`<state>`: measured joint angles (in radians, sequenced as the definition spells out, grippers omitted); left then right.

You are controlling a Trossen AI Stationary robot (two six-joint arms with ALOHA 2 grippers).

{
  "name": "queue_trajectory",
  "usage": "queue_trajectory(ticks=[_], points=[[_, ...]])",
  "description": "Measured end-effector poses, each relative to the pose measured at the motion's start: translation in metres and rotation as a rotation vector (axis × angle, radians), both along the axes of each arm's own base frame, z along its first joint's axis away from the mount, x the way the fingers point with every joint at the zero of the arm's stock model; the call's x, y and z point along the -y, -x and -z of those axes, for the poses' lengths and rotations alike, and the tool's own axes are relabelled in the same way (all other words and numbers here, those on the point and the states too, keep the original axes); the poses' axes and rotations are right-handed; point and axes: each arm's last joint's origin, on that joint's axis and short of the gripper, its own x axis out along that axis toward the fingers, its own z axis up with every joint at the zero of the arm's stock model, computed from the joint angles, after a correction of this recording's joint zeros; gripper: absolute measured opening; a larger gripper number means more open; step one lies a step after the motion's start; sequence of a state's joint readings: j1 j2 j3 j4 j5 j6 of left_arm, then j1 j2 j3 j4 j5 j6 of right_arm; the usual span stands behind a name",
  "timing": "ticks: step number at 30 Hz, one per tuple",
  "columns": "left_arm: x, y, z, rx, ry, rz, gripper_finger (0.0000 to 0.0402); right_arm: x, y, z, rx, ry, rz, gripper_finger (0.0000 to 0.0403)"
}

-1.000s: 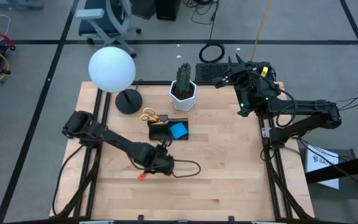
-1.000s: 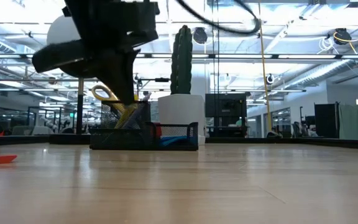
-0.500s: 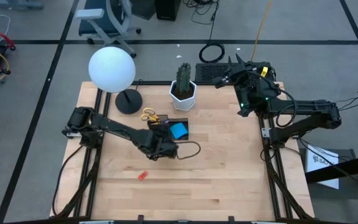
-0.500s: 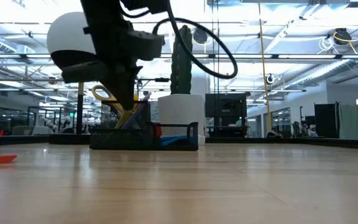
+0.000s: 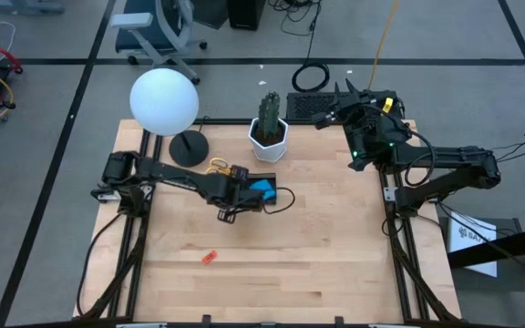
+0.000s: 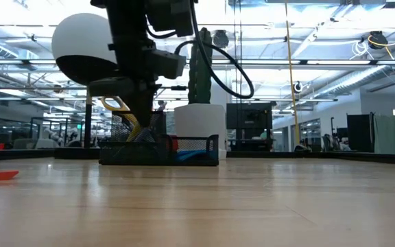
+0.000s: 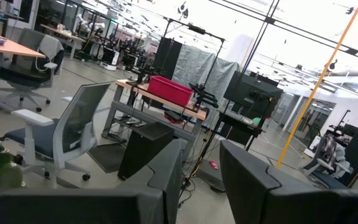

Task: Pick and place office supplies into organizer
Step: Put the clip binder into the desk organizer, then put the eraser into the desk organizer

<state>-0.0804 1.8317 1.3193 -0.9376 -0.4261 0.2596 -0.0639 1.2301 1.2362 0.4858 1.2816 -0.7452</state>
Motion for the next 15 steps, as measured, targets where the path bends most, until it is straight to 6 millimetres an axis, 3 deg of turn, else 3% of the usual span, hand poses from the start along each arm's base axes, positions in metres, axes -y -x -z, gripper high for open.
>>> queue_trajectory(ticks=[4, 15], points=[[-0.0046, -0.0004, 0.0004, 0.014, 0.030, -0.043, 0.0010, -0.0001, 0.0000, 0.0000, 0.000, 0.000, 0.000, 0.0100], [-0.0084, -0.0006, 0.0004, 0.043, 0.043, -0.120, 0.0089, -0.0001, 0.0000, 0.0000, 0.000, 0.000, 0.000, 0.0100]])
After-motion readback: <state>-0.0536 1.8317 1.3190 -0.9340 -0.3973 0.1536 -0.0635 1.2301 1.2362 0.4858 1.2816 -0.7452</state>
